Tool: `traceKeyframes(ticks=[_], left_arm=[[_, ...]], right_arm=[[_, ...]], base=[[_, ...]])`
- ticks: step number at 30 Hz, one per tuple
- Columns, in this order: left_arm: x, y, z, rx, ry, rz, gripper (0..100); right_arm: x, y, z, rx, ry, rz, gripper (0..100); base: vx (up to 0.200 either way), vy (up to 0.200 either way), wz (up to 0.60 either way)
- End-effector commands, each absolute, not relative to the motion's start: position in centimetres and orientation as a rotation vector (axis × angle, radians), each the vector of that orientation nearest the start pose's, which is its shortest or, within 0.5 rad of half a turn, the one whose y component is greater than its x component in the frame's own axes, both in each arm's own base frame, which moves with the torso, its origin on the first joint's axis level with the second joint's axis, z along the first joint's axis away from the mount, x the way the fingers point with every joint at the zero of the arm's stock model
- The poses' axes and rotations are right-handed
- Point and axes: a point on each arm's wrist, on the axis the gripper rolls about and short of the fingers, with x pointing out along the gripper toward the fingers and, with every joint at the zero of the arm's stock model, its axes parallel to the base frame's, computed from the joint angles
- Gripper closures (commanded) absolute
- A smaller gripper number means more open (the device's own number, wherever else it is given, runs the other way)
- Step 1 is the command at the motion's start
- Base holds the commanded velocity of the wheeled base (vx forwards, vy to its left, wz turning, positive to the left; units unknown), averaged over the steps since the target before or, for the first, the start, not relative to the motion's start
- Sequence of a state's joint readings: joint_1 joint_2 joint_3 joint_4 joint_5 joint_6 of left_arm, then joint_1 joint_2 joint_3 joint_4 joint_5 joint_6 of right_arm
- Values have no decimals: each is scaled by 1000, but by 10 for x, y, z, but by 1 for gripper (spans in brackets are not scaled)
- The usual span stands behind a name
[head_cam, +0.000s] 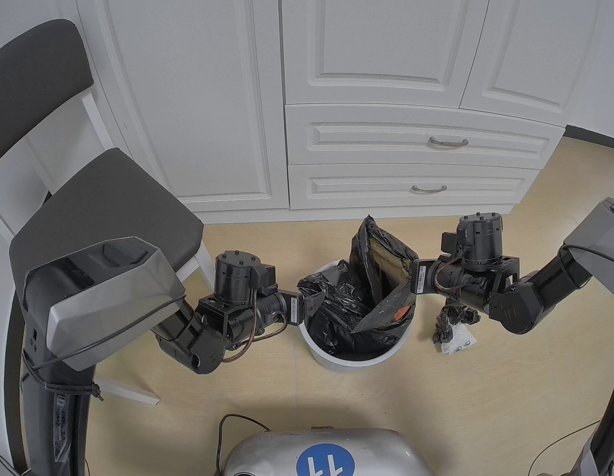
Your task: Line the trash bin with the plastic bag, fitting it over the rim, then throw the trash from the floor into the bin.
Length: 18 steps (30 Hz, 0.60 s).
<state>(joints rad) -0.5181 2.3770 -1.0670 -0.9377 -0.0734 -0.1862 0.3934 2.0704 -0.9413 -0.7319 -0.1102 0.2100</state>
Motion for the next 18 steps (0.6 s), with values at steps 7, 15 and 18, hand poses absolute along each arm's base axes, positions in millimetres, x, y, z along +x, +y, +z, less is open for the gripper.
traceKeyframes(ticks=[7, 15, 18], left_arm=[[401, -222, -2, -208, 341, -567, 0], [402, -216, -14, -224, 349, -636, 100], [402, -215, -14, -229, 346, -639, 100]], right_arm=[[350, 145, 98, 105, 417, 247, 100], [350, 153, 92, 101, 425, 265, 100], [349, 153, 94, 102, 420, 264, 100]], base=[[0, 0, 0], [0, 0, 0], [0, 0, 0]])
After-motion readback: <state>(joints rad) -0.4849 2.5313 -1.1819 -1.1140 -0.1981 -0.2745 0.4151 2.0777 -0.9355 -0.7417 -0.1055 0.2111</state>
